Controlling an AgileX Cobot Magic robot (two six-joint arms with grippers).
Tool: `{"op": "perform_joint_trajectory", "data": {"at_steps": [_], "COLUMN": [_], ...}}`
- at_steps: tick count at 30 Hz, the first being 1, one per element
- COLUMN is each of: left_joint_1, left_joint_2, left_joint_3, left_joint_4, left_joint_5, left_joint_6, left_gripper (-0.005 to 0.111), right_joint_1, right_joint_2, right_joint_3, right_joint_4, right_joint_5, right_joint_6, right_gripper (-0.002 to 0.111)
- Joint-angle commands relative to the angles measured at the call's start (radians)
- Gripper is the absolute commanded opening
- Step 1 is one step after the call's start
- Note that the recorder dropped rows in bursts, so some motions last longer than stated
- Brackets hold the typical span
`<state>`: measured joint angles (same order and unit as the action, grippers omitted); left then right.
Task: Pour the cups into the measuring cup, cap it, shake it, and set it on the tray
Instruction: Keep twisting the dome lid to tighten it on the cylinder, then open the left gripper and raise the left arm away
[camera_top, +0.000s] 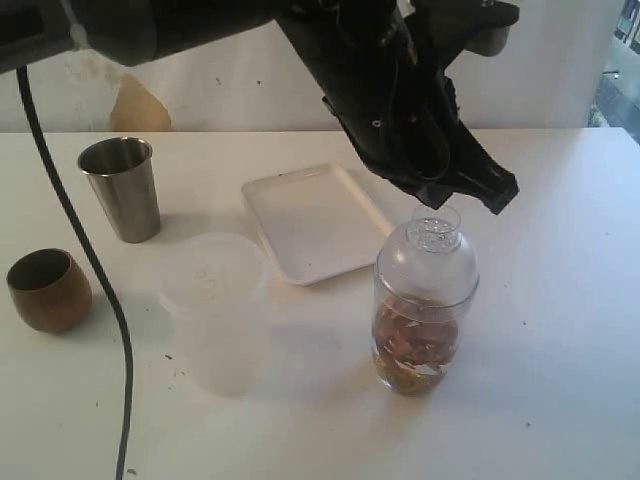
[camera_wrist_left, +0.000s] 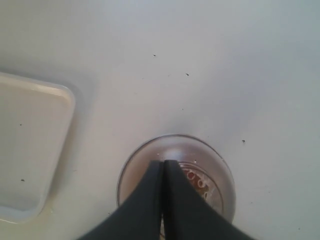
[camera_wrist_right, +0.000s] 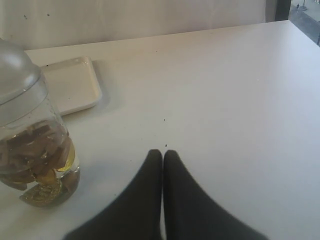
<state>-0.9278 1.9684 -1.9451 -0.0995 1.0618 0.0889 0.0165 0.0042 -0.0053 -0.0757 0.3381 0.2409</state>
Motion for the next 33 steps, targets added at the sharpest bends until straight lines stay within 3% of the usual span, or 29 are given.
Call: {"op": "perform_joint_trajectory", "data": {"at_steps": [1,6,14,33], "left_joint_1": [-0.033,-0.072,-0.072,-0.074], "left_joint_2": [-0.033,-0.057,-0.057,-0.211], "left_joint_3": [0.002,0.003,0.17,0.171], "left_joint_4": [-0.002,0.051,0.052,0.1], "left_joint_5": [-0.014,0.004,-0.135,-0.236], "left_joint_6": [-0.002,-0.006,-0.006,-0.004], "left_gripper": [0.0,0.0,0.0,0.0], "right_joint_1": [-0.005,-0.005,-0.005,-0.005], "right_joint_2": [-0.004,-0.004,-0.004,-0.004], "right_joint_3": [0.005,0.005,0.005,0.005], "right_joint_4": [-0.003,-0.003,-0.006,-0.006], "right_joint_5": [-0.001,-0.001,-0.001,-0.001], "right_joint_6": [-0.002,-0.002,-0.002,-0.002], "right_gripper": [0.0,0.0,0.0,0.0]}}
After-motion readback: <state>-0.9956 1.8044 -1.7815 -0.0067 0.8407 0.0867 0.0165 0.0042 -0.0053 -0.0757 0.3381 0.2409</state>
